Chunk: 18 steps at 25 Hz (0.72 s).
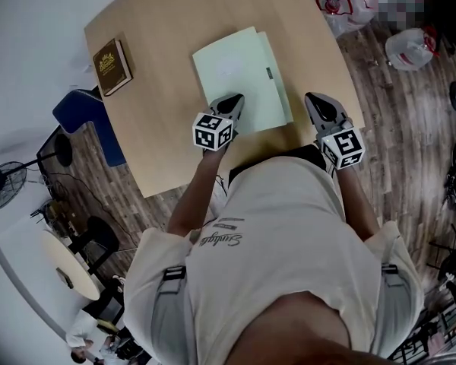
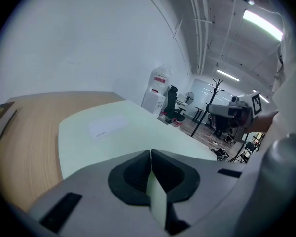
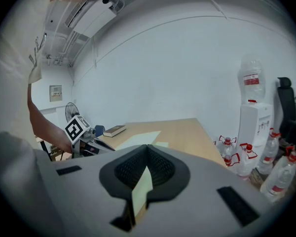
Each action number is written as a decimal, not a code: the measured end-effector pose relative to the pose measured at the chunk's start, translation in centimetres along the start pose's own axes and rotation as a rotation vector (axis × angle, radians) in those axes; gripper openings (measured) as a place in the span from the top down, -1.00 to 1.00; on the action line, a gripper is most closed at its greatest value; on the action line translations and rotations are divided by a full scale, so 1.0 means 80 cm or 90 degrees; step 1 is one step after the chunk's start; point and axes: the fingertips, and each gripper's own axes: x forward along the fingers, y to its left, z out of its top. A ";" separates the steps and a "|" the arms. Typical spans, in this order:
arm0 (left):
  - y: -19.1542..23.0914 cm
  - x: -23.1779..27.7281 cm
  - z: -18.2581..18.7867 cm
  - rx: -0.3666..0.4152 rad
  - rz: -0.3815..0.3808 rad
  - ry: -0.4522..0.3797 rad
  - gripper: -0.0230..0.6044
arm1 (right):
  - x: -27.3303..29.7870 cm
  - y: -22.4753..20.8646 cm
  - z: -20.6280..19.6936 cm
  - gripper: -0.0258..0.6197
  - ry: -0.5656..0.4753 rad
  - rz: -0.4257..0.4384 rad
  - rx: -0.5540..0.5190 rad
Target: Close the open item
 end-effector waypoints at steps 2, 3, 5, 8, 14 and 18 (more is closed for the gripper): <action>-0.001 0.006 -0.002 0.007 0.005 0.009 0.88 | -0.002 -0.004 -0.002 0.93 0.001 0.000 0.002; -0.002 0.009 -0.002 0.013 0.008 0.013 0.87 | -0.002 -0.006 -0.003 0.93 0.001 0.001 0.003; -0.004 0.014 -0.003 0.022 0.010 0.018 0.88 | -0.003 -0.009 -0.006 0.93 0.004 0.002 0.005; -0.005 0.019 -0.003 0.030 0.012 0.026 0.88 | -0.001 -0.012 -0.010 0.93 0.009 0.006 0.007; -0.012 0.035 -0.011 0.034 0.014 0.048 0.88 | -0.002 -0.022 -0.016 0.93 0.010 0.008 0.010; -0.021 0.043 -0.013 0.035 0.013 0.054 0.88 | -0.006 -0.029 -0.022 0.93 0.016 0.007 0.016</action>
